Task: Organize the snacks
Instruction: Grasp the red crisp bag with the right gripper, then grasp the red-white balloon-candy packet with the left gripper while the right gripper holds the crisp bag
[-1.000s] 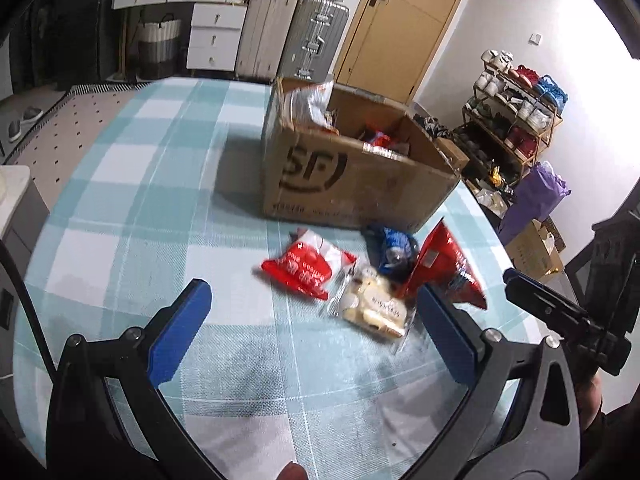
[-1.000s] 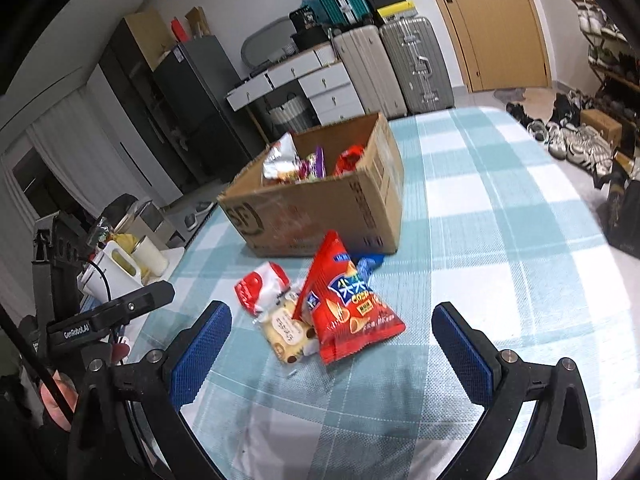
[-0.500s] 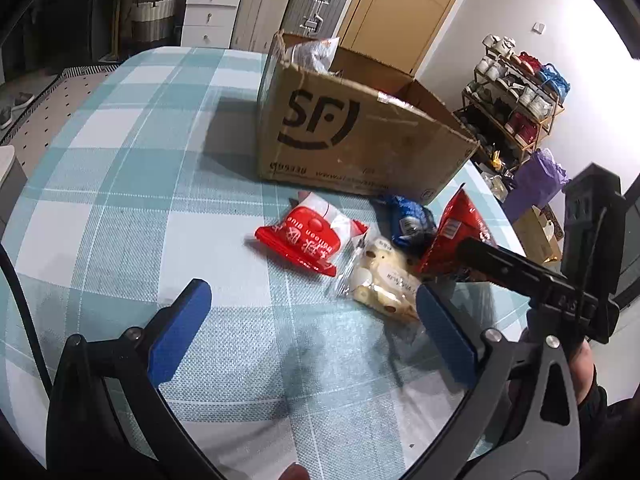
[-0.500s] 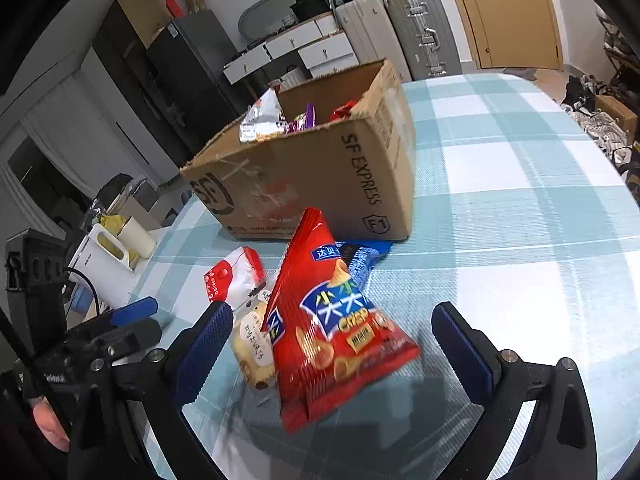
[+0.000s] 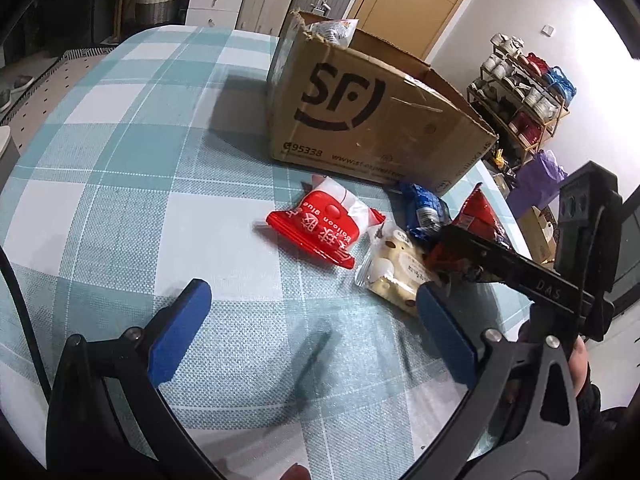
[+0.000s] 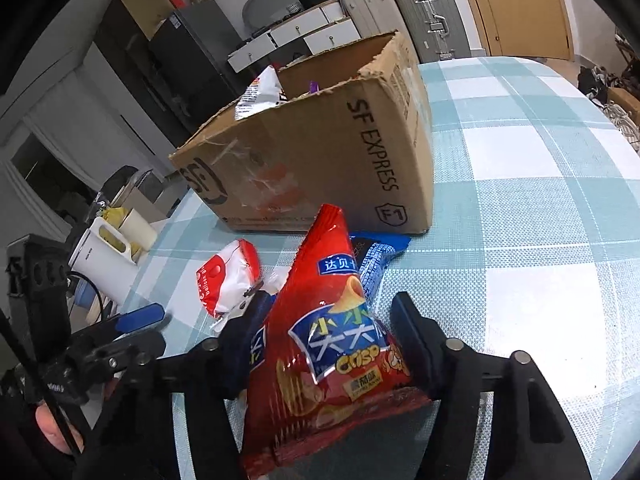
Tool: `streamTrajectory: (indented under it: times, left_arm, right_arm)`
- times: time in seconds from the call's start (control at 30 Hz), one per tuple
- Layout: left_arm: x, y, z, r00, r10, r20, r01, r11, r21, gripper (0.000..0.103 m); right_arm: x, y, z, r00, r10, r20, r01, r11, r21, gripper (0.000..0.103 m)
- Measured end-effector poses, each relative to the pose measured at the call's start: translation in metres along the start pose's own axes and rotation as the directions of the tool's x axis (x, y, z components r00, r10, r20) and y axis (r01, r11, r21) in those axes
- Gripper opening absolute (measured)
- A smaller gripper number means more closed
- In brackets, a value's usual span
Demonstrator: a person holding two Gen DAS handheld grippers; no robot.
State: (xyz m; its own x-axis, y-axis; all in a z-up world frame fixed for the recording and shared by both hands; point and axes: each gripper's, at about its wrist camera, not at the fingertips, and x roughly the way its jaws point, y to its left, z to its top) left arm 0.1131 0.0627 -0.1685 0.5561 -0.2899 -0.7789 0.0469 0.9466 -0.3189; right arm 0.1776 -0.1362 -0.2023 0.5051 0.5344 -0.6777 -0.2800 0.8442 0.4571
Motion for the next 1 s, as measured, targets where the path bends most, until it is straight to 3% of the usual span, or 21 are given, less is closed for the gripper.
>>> streamTrajectory:
  times: [0.63,1.0]
  left_arm:
    - [-0.002,-0.005,-0.004,1.0,0.024,-0.015,-0.023,1.0,0.014,0.102]
    - [0.021,-0.007,0.011,0.997,0.054,-0.053,-0.052,0.998,0.037,0.102]
  right_arm:
    - [-0.024,0.002,-0.007,0.998,0.024,0.056,-0.024,1.0,0.002,0.053]
    - [-0.046,0.002,-0.015,0.996,0.032,0.088,-0.032,0.999,0.006,0.053]
